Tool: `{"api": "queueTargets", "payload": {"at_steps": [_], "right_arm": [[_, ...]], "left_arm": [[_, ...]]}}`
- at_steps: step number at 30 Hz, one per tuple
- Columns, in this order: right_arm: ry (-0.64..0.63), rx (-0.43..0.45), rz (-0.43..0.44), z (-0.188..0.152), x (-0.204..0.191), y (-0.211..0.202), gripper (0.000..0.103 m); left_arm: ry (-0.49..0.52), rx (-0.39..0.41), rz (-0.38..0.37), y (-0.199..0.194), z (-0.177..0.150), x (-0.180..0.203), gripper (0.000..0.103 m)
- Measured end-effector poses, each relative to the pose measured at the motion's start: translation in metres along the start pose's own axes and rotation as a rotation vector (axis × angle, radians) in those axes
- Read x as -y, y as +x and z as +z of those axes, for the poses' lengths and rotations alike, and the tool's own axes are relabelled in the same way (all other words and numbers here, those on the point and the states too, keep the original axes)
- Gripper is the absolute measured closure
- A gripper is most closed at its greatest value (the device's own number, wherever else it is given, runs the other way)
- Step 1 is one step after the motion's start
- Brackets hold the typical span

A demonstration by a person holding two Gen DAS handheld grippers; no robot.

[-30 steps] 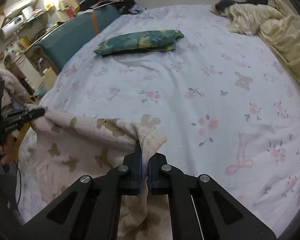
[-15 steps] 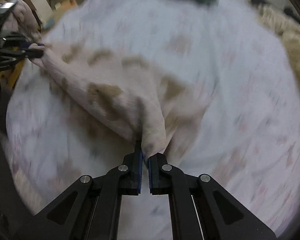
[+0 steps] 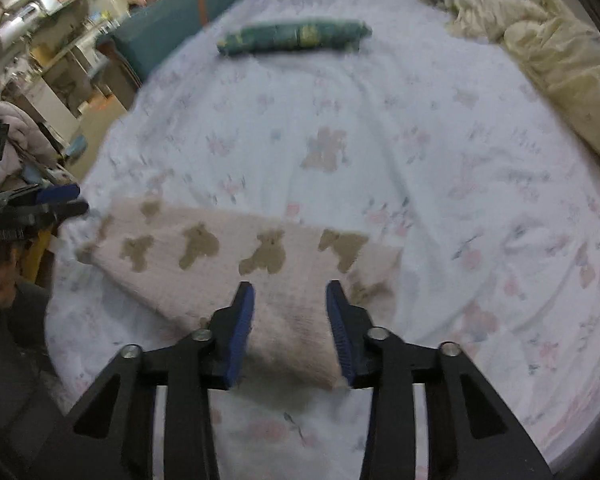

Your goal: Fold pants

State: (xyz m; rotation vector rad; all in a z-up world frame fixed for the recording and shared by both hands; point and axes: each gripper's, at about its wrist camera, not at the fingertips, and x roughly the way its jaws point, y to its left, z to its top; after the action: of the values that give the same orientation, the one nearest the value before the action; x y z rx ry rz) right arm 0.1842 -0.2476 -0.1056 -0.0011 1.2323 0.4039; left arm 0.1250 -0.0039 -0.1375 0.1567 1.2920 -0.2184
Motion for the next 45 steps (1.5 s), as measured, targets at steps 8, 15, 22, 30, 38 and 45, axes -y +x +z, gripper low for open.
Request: {"api": "queueTargets", "payload": {"at_steps": [8,15,22,30,38,45], "right_arm": [[-0.001,-0.259,-0.027,-0.033,0.001,0.034,0.075],[0.181,-0.028,0.025,-0.008,0.028,-0.007,0.064],[0.083,0.072,0.051,0.011,-0.006,0.000,0.064],[0.077,-0.048,0.102,0.009,-0.039,0.041,0.064],[0.158,-0.168,-0.108,-0.005,0.003,0.056,0.068],[0.311,-0.188,-0.162,-0.015,0.049,0.043,0.070]], "left_arm": [[-0.025,-0.150,0.132,0.024,-0.029,-0.019,0.046],[-0.277,0.063,0.028,-0.014,-0.004,-0.051,0.043],[-0.062,0.133,-0.060,-0.006,0.007,0.018,0.043],[-0.052,0.061,-0.048,0.033,-0.001,0.049,0.042],[-0.080,0.030,0.045,0.033,-0.007,0.026,0.041],[-0.250,-0.023,0.181,0.036,-0.015,-0.032,0.041]]}}
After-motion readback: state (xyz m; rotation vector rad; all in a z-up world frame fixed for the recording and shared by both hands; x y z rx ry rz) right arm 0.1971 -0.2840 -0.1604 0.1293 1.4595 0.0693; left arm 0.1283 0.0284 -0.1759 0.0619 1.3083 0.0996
